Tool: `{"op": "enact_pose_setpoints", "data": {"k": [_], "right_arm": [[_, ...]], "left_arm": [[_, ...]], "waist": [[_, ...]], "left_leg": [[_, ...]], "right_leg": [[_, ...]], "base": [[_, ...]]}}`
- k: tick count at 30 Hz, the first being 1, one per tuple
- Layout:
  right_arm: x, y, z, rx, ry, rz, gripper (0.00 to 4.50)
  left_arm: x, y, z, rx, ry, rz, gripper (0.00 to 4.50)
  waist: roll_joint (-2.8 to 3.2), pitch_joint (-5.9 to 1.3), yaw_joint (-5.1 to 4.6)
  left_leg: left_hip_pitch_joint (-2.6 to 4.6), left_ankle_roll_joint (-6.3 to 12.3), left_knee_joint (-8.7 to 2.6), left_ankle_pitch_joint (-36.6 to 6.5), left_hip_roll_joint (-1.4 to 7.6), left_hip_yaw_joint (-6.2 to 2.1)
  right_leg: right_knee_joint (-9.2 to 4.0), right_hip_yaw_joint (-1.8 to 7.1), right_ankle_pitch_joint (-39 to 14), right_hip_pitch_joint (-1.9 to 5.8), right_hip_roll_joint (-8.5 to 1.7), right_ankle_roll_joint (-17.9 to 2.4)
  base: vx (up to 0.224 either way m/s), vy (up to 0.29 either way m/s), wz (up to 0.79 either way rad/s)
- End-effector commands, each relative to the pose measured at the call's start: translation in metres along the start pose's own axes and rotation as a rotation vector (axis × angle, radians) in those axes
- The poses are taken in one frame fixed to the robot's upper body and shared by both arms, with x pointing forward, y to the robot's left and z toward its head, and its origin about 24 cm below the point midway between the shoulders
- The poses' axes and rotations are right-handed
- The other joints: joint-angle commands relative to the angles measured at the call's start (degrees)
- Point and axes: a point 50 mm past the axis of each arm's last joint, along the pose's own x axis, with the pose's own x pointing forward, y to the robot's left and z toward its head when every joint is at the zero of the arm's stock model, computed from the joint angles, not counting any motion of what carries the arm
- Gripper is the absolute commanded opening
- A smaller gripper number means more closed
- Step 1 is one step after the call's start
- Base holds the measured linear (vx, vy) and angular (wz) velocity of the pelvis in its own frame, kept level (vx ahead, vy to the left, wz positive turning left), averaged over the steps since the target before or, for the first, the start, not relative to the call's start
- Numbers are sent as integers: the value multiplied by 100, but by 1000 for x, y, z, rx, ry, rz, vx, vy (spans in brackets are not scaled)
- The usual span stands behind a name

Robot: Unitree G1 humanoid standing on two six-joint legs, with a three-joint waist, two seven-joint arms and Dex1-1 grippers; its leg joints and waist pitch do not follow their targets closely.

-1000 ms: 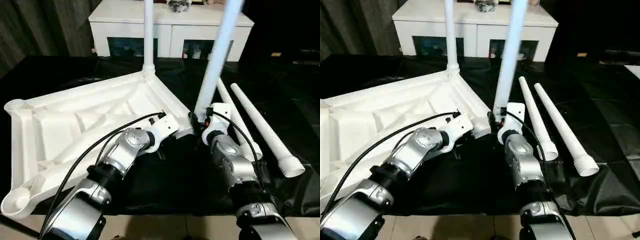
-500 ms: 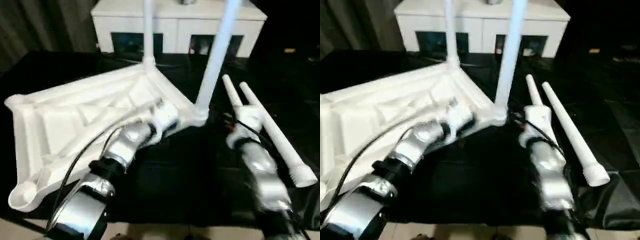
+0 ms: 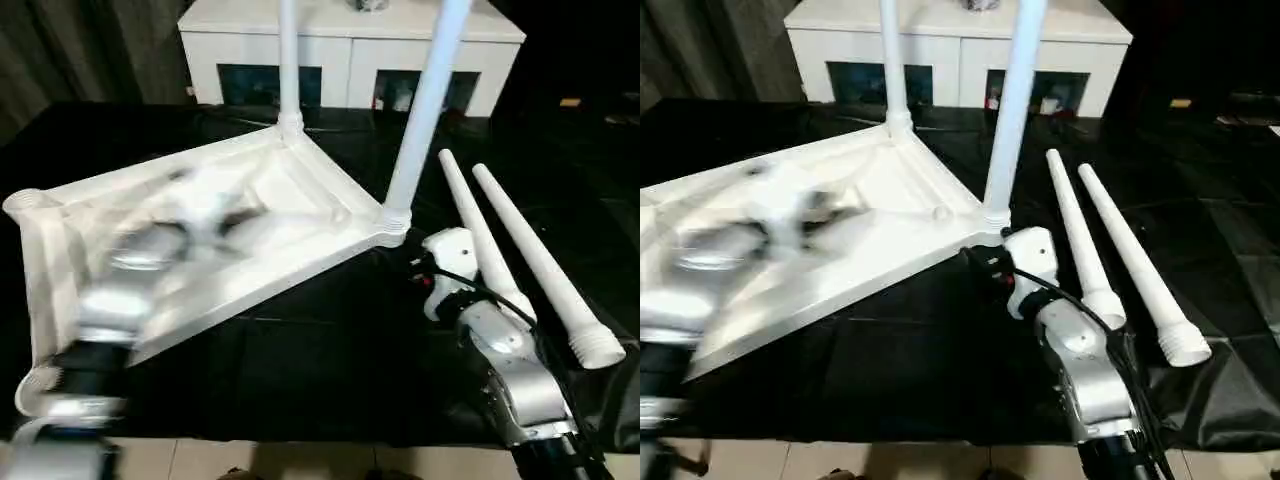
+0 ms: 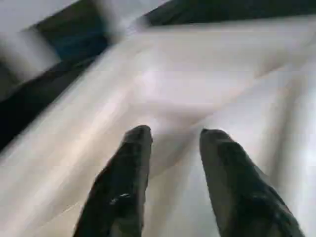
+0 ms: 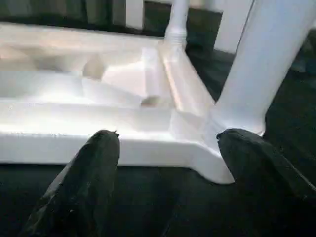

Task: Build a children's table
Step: Rotate table base

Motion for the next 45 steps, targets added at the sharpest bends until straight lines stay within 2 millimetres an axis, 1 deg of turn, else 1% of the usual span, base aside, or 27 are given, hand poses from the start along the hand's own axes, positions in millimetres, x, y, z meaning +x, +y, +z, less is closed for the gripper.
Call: {"op": "enact_pose_setpoints", "data": {"k": [1, 2, 3, 4, 5, 6, 7, 10, 13, 15, 16, 18, 20, 23, 25, 27, 28, 30, 31, 32, 34, 35, 37, 39, 40, 41, 45], "right_arm": [[4, -4, -8, -12, 79, -22, 354], [4, -4, -8, -12, 79, -22, 354], [8, -4, -11, -8, 120, -31, 354], [9, -4, -12, -6, 129, -33, 354], [10, -5, -13, -12, 144, -40, 354], [11, -6, -14, -18, 157, -48, 354], [12, -8, -17, -16, 174, -71, 354], [13, -13, -20, -20, 193, -112, 354], [14, -15, -21, -5, 203, -126, 354], [15, -15, -22, 9, 212, -128, 354], [15, -14, -22, 11, 214, -126, 354], [18, -12, -23, 21, 218, -113, 354], [19, -9, -24, 27, 223, -102, 354], [24, -5, -27, 32, 231, -76, 354], [31, -1, -32, 37, 248, -54, 354], [35, 1, -33, 39, 260, -38, 354], [35, 1, -33, 39, 260, -38, 354], [40, 4, -37, 38, 283, -18, 354], [42, 5, -38, 39, 289, -15, 354], [43, 6, -39, 39, 295, -10, 354], [44, 8, -41, 39, 302, -5, 354], [44, 8, -41, 39, 302, -5, 354], [48, 11, -42, 44, 307, 5, 354], [49, 12, -43, 44, 306, 8, 354], [52, 14, -42, 47, 299, 18, 354], [53, 15, -41, 49, 292, 23, 354], [57, 19, -37, 51, 269, 46, 354]], "left_arm": [[-25, 43, -17, 33, 138, 207, 224], [-25, 43, -17, 33, 138, 207, 227], [-44, 66, -29, 63, 231, 319, 231], [-48, 70, -31, 69, 250, 341, 240], [-59, 80, -39, 77, 304, 390, 253], [-68, 87, -45, 82, 345, 428, 253], [-79, 96, -58, 109, 418, 474, 253], [-93, 103, -77, 145, 520, 520, 253], [-99, 98, -91, 142, 586, 487, 253], [-102, 87, -102, 116, 642, 424, 253], [-102, 83, -105, 103, 658, 398, 253], [-95, 65, -106, 17, 633, 295, 253], [-91, 57, -106, -5, 626, 240, 253], [-88, 45, -105, 2, 628, 165, 253], [-87, 36, -101, -1, 624, 98, 253], [-87, 30, -100, 3, 621, 51, 253], [-87, 30, -100, 3, 621, 51, 253], [-85, 20, -92, -10, 579, -24, 253], [-84, 16, -88, -6, 558, -53, 253], [-83, 12, -85, -11, 546, -76, 253], [-83, 4, -80, 9, 511, -135, 253], [-83, 4, -80, 9, 511, -135, 253], [-86, -14, -71, 21, 464, -271, 253], [-87, -18, -69, 23, 456, -300, 253], [-88, -29, -63, 32, 417, -372, 253], [-88, -34, -61, 22, 407, -398, 253], [-87, -54, -55, 13, 362, -490, 253]], "waist": [[21, -367, -32], [33, -366, -39], [70, -391, -7], [56, -372, -33], [50, -373, -19], [39, -382, 4], [40, -378, 22], [50, -375, 56], [50, -374, 87], [57, -375, 101], [40, -361, 97], [51, -365, 100], [63, -344, 104], [53, -320, 95], [60, -286, 62], [61, -297, 67], [54, -288, 55], [24, -296, 53], [39, -291, 55], [45, -292, 53], [16, -292, 54], [24, -295, 55], [5, -302, 52], [5, -296, 39], [5, -305, 35], [2, -304, 18], [-4, -301, -13]], "left_leg": [[42, 42, -465, -1504, 36, -11], [31, 5, -473, -1512, 29, -30], [147, -52, -438, -1544, 54, -20], [115, -66, -449, -1543, 45, -22], [117, -65, -454, -1535, 41, -15], [146, -54, -437, -1513, 47, -4], [133, -45, -443, -1507, 42, -3], [155, -78, -444, -1609, 42, 0], [156, -137, -467, -1760, 50, -14], [170, -193, -477, -1917, 57, -21], [151, -208, -489, -2018, 49, -28], [182, -247, -487, -2183, 53, -35], [197, -287, -503, -2421, 53, -46], [206, -281, -507, -2736, 39, -66], [262, -303, -505, -3148, 37, -102], [270, -292, -499, -3155, 30, -113], [248, -285, -508, -3145, 28, -121], [253, -274, -501, -3141, 33, -118], [249, -279, -513, -3152, 38, -126], [265, -285, -500, -3176, 36, -119], [254, -279, -504, -3165, 34, -116], [243, -281, -510, -3140, 38, -123], [223, -293, -516, -3083, 45, -122], [215, -287, -519, -3098, 43, -115], [228, -293, -509, -3102, 45, -113], [200, -291, -517, -3073, 45, -118], [200, -290, -510, -3029, 43, -93]], "right_leg": [[-288, 160, -1590, 329, -131, -911], [-280, 150, -1669, 345, -136, -858], [-305, 166, -1606, 266, -146, -872], [-280, 172, -1463, 279, -129, -962], [-290, 173, -1437, 285, -127, -965], [-270, 180, -1318, 250, -128, -1025], [-264, 180, -1328, 257, -129, -1032], [-278, 188, -1359, 223, -126, -996], [-288, 196, -1424, 223, -138, -962], [-294, 197, -1515, 214, -147, -940], [-307, 196, -1640, 218, -146, -908], [-322, 203, -1746, 195, -153, -887], [-353, 197, -1962, 172, -155, -892], [-406, 185, -2358, 162, -160, -776], [-479, 156, -2936, 131, -177, -671], [-503, 153, -3015, 128, -175, -628], [-496, 148, -3025, 137, -167, -626], [-493, 149, -3057, 129, -174, -613], [-502, 142, -3088, 139, -177, -619], [-501, 147, -3086, 114, -172, -627], [-503, 147, -3075, 118, -165, -617], [-491, 149, -3044, 130, -170, -622], [-469, 153, -2972, 141, -174, -639], [-469, 151, -2978, 138, -163, -636], [-459, 162, -2938, 126, -176, -661], [-453, 159, -2915, 148, -176, -672], [-439, 167, -2802, 136, -151, -699]], "base": [[0, 0, 0], [0, 0, 0], [0, 0, 0], [0, 0, 0], [0, 0, 0], [0, 0, 0], [0, 0, 0], [0, 0, 0], [0, 0, 0], [0, 0, 0], [0, 0, 0], [0, 0, 0], [0, 0, 0], [0, 0, 0], [0, 0, 0], [0, 0, 0], [0, 0, 0], [0, 0, 0], [0, 0, 0], [0, 0, 0], [0, 0, 0], [0, 0, 0], [0, 0, 0], [0, 0, 0], [0, 0, 0], [0, 0, 0], [0, 0, 0]]}}
